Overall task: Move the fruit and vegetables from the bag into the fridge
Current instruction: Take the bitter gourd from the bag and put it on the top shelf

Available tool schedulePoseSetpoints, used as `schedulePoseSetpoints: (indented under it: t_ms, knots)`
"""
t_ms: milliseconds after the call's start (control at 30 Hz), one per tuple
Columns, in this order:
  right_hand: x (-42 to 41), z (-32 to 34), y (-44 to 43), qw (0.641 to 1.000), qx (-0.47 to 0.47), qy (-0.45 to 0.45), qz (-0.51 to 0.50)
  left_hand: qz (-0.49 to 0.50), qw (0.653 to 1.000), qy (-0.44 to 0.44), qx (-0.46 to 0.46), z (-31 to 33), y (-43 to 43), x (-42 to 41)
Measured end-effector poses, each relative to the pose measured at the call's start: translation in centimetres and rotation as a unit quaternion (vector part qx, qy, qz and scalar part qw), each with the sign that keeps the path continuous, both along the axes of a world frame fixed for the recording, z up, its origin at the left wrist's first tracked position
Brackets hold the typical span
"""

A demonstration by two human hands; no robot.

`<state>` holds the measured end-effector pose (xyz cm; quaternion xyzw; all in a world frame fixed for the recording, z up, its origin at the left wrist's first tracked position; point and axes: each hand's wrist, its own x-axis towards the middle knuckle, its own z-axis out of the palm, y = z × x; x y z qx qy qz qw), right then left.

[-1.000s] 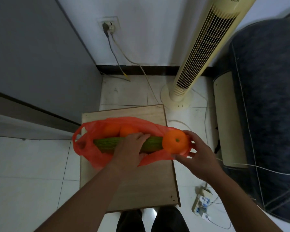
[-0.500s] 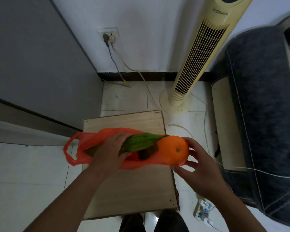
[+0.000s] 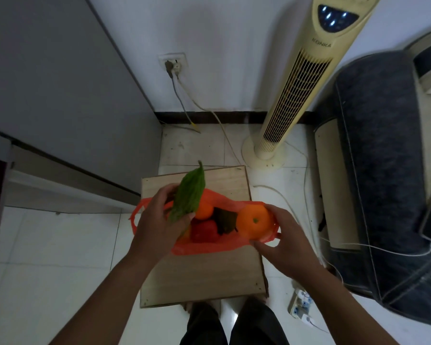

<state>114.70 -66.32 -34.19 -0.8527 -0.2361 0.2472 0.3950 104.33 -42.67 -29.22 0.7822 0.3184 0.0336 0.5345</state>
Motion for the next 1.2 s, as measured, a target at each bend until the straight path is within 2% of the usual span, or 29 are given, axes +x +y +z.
schedulePoseSetpoints:
  t_ms: [233, 600, 700, 900, 1200]
  knots:
    - [-2.1, 6.3, 0.2, 0.999, -0.035, -0.016, 0.023, 0.005, 0.999, -0.022, -0.027, 5.8, -1.8, -0.8]
    - [-3.6, 14.9, -1.8, 0.996, -0.018, -0.054, 0.068, 0.028, 0.996, -0.074, -0.039, 13.7, -2.5, -2.5]
    - [-3.8, 16.1, -3.0, 0.996, 0.016, -0.054, 0.067, 0.063, 0.994, -0.088, -0.031, 15.5, -3.2, -3.6]
    - [-3.8, 16.7, -3.5, 0.987, 0.057, -0.034, 0.144, 0.158, 0.982, -0.104, 0.01, 18.0, -6.4, -8.0]
    - [-6.0, 16.5, -1.8, 0.967, 0.081, -0.002, 0.243, 0.259, 0.96, -0.112, -0.002, 18.4, -10.0, -13.0]
